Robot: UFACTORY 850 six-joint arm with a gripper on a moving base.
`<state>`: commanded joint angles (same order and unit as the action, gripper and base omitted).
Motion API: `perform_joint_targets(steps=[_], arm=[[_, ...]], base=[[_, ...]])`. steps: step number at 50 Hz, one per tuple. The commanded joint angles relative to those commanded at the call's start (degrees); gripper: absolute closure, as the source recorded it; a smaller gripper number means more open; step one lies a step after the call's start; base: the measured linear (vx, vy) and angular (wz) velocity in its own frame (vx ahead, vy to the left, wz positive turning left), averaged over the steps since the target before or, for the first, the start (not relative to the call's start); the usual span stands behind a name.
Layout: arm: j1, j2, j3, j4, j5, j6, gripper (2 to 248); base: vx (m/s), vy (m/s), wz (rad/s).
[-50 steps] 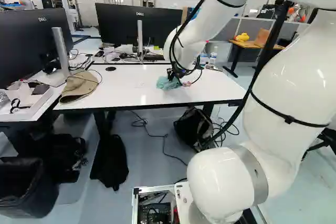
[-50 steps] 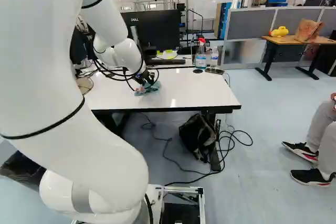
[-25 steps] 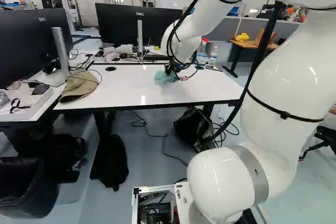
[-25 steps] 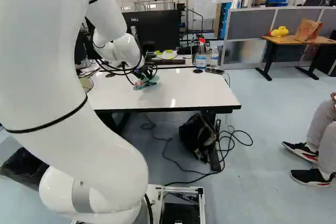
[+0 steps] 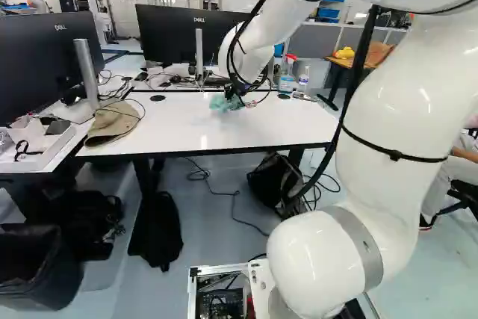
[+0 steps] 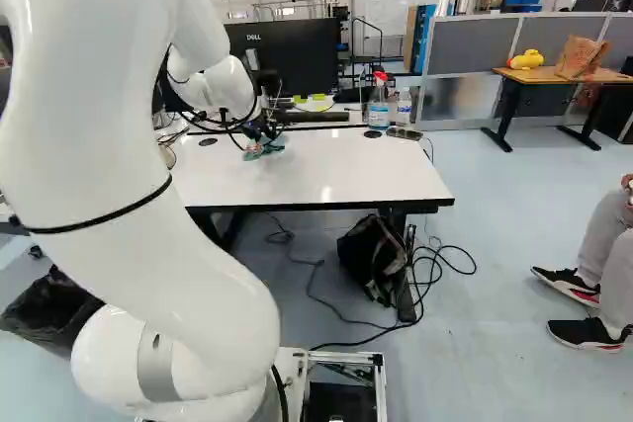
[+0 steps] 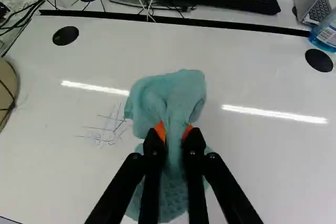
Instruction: Clean the table with the green towel
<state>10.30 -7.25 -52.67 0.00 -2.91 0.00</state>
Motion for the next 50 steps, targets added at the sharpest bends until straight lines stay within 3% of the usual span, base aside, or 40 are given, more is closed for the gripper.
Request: perform_joint_targets(steps=[27, 50], arm=[[4.2, -3.5, -3.9, 0.0, 0.0, 0.0, 199], [4.7, -6.9, -5.6, 0.0, 0.0, 0.0, 199]], base=[[0.0, 0.0, 0.0], [0.0, 0.0, 0.0]])
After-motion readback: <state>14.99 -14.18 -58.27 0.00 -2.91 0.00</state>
